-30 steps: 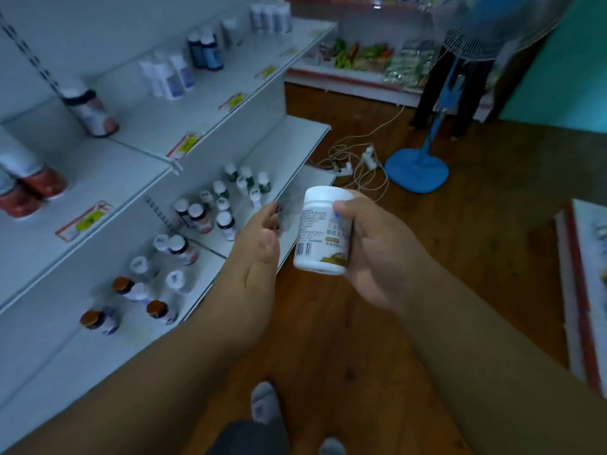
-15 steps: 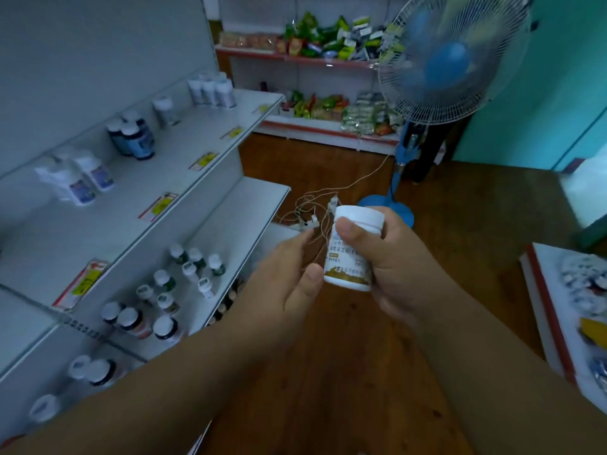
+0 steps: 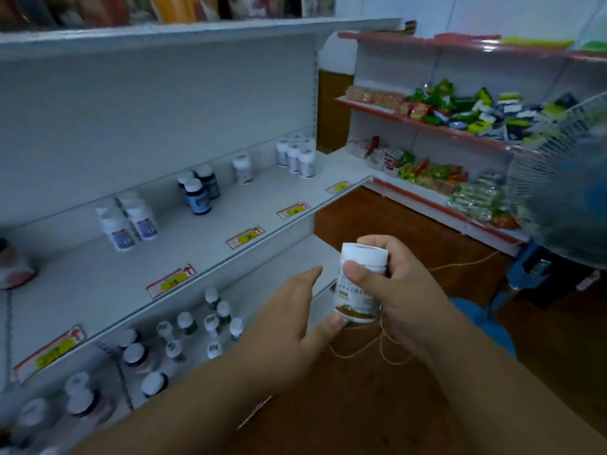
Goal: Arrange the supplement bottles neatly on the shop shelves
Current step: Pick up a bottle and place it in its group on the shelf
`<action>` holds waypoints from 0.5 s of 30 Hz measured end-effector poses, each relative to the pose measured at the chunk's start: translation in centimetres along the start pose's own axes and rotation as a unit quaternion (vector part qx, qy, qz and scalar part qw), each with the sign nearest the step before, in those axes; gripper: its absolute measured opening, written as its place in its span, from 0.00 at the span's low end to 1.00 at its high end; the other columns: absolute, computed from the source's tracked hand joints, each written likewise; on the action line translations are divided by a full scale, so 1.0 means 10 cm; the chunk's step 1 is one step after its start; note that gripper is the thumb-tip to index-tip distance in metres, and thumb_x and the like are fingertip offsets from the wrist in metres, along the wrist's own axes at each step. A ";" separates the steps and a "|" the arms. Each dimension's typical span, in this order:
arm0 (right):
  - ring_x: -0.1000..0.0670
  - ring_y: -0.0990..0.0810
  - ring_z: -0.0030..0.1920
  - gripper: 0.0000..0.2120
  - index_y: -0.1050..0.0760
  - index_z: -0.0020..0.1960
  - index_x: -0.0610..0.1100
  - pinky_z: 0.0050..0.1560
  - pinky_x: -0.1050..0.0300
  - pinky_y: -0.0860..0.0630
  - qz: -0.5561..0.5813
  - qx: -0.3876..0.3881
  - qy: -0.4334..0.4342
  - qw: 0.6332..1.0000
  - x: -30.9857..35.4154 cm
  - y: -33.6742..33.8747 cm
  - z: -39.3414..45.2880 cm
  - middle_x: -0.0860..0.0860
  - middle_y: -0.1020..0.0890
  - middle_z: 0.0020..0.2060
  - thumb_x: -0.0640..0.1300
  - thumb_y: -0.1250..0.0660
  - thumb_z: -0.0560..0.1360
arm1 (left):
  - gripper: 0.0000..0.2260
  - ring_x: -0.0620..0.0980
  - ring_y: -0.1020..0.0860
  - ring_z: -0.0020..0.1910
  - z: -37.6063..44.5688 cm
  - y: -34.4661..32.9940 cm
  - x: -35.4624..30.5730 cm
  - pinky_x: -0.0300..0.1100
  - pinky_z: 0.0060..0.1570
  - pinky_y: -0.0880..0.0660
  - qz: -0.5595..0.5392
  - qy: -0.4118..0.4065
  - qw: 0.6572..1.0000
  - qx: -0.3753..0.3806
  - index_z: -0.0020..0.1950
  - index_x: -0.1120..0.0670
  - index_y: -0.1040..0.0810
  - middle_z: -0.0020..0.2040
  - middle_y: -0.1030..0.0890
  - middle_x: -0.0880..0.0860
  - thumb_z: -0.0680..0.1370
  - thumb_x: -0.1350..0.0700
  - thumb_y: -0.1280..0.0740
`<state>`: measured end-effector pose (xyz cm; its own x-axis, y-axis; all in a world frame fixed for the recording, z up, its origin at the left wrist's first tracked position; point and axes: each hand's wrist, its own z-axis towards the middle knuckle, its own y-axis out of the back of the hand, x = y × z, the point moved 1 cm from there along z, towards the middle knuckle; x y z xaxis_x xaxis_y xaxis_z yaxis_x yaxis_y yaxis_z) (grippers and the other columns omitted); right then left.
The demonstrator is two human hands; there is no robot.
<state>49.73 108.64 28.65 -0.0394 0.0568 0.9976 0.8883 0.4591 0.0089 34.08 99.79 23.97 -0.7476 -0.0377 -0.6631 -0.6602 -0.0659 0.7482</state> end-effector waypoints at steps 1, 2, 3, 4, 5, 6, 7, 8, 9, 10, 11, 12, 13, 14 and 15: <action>0.54 0.16 0.45 0.20 0.25 0.57 0.49 0.46 0.55 0.17 -0.005 0.018 0.000 1.000 0.00 0.00 0.20 0.51 0.17 0.46 0.49 0.26 0.67 | 0.39 0.33 0.44 0.70 0.10 0.04 0.05 0.37 0.67 0.45 0.003 0.023 1.000 -0.005 0.78 0.37 0.55 0.78 0.44 0.40 0.70 0.23 0.55; 0.55 0.16 0.45 0.18 0.25 0.57 0.50 0.46 0.56 0.17 -0.011 0.036 -0.001 0.999 0.01 -0.02 0.40 0.52 0.18 0.47 0.47 0.26 0.69 | 0.39 0.35 0.44 0.72 0.21 0.07 0.10 0.38 0.69 0.45 0.001 0.042 0.999 -0.014 0.78 0.37 0.55 0.78 0.46 0.40 0.70 0.23 0.55; 0.56 0.17 0.46 0.17 0.25 0.58 0.52 0.46 0.57 0.17 -0.018 0.056 0.000 0.998 0.03 -0.05 0.62 0.53 0.18 0.47 0.45 0.26 0.71 | 0.40 0.36 0.45 0.73 0.33 0.12 0.17 0.40 0.70 0.45 -0.003 0.059 0.998 -0.026 0.78 0.37 0.56 0.79 0.47 0.39 0.70 0.22 0.55; 0.56 0.17 0.48 0.16 0.25 0.57 0.52 0.47 0.57 0.17 -0.026 0.080 0.000 0.996 0.07 -0.11 0.86 0.53 0.18 0.47 0.44 0.26 0.73 | 0.40 0.38 0.45 0.74 0.47 0.20 0.25 0.42 0.71 0.44 0.000 0.078 0.996 -0.039 0.78 0.36 0.56 0.79 0.47 0.39 0.70 0.22 0.55; 0.56 0.17 0.49 0.15 0.25 0.57 0.52 0.47 0.57 0.17 -0.036 0.105 0.003 0.994 0.11 -0.18 1.11 0.53 0.18 0.48 0.43 0.27 0.73 | 0.39 0.39 0.45 0.75 0.63 0.29 0.33 0.43 0.72 0.44 0.007 0.096 0.994 -0.054 0.78 0.36 0.57 0.79 0.48 0.40 0.70 0.22 0.54; 0.56 0.17 0.49 0.14 0.25 0.57 0.52 0.47 0.58 0.17 -0.043 0.124 0.010 0.991 0.14 -0.27 1.37 0.53 0.18 0.48 0.42 0.27 0.74 | 0.39 0.41 0.45 0.76 0.81 0.39 0.43 0.44 0.72 0.45 0.019 0.109 0.991 -0.073 0.78 0.37 0.57 0.79 0.48 0.41 0.70 0.22 0.53; 0.57 0.17 0.48 0.14 0.25 0.57 0.52 0.46 0.61 0.17 -0.049 0.133 0.019 0.990 0.17 -0.36 1.62 0.53 0.18 0.48 0.41 0.27 0.74 | 0.39 0.42 0.45 0.76 0.99 0.50 0.54 0.44 0.71 0.45 0.034 0.116 0.989 -0.088 0.78 0.38 0.57 0.79 0.48 0.42 0.71 0.24 0.52; 0.58 0.17 0.47 0.15 0.25 0.58 0.52 0.45 0.63 0.18 -0.057 0.135 0.026 0.989 0.16 -0.45 1.85 0.54 0.18 0.49 0.41 0.27 0.74 | 0.39 0.44 0.46 0.76 1.16 0.59 0.65 0.44 0.72 0.45 0.049 0.121 0.987 -0.094 0.78 0.38 0.57 0.80 0.48 0.43 0.71 0.25 0.51; 0.58 0.17 0.49 0.17 0.26 0.61 0.52 0.46 0.63 0.19 -0.065 0.138 0.025 0.988 0.12 -0.52 2.06 0.54 0.19 0.51 0.42 0.27 0.74 | 0.38 0.45 0.47 0.77 1.30 0.65 0.76 0.46 0.72 0.45 0.062 0.130 0.986 -0.089 0.78 0.38 0.57 0.80 0.48 0.43 0.72 0.26 0.50; 0.56 0.18 0.51 0.20 0.26 0.63 0.52 0.47 0.62 0.19 -0.070 0.142 0.018 0.987 0.07 -0.58 2.22 0.53 0.19 0.53 0.43 0.26 0.74 | 0.39 0.45 0.47 0.77 1.42 0.68 0.87 0.47 0.73 0.45 0.073 0.142 0.984 -0.078 0.78 0.39 0.57 0.80 0.49 0.43 0.72 0.26 0.49; 0.54 0.18 0.53 0.22 0.27 0.65 0.51 0.48 0.61 0.19 -0.077 0.148 0.009 0.986 0.03 -0.63 2.36 0.53 0.20 0.54 0.44 0.26 0.74 | 0.39 0.46 0.47 0.77 1.51 0.71 0.96 0.48 0.73 0.45 0.077 0.153 0.983 -0.070 0.79 0.40 0.56 0.80 0.49 0.44 0.72 0.26 0.49; 0.54 0.19 0.53 0.22 0.27 0.65 0.52 0.47 0.63 0.20 -0.091 0.149 0.008 0.985 0.02 -0.67 2.52 0.54 0.20 0.53 0.44 0.26 0.74 | 0.40 0.47 0.45 0.77 1.61 0.74 1.04 0.48 0.74 0.44 0.083 0.158 0.981 -0.072 0.79 0.41 0.56 0.80 0.47 0.44 0.71 0.26 0.50; 0.54 0.20 0.52 0.21 0.27 0.64 0.53 0.45 0.64 0.21 -0.110 0.147 0.013 0.983 0.06 -0.70 2.69 0.56 0.21 0.52 0.44 0.26 0.74 | 0.42 0.48 0.43 0.76 1.74 0.80 1.11 0.48 0.74 0.43 0.093 0.159 0.980 -0.081 0.79 0.43 0.54 0.80 0.46 0.46 0.71 0.25 0.51; 0.55 0.21 0.51 0.20 0.28 0.63 0.54 0.45 0.65 0.22 -0.132 0.143 0.021 0.981 0.12 -0.73 2.88 0.57 0.22 0.51 0.44 0.26 0.74 | 0.43 0.49 0.42 0.76 1.88 0.88 1.17 0.49 0.74 0.42 0.100 0.162 0.977 -0.092 0.80 0.45 0.53 0.79 0.44 0.48 0.70 0.25 0.52; 0.55 0.22 0.51 0.20 0.29 0.62 0.55 0.47 0.64 0.22 -0.154 0.142 0.031 0.977 0.19 -0.77 3.08 0.57 0.23 0.51 0.44 0.26 0.74 | 0.43 0.50 0.42 0.76 2.04 0.95 1.24 0.51 0.74 0.42 0.109 0.167 0.975 -0.102 0.80 0.47 0.53 0.79 0.44 0.49 0.70 0.25 0.52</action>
<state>28.74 132.49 28.33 -0.2506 -0.1724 0.9526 0.6756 0.6736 0.2996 17.09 118.99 23.38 -0.7805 -0.3931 -0.4861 -0.4359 -0.2150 0.8739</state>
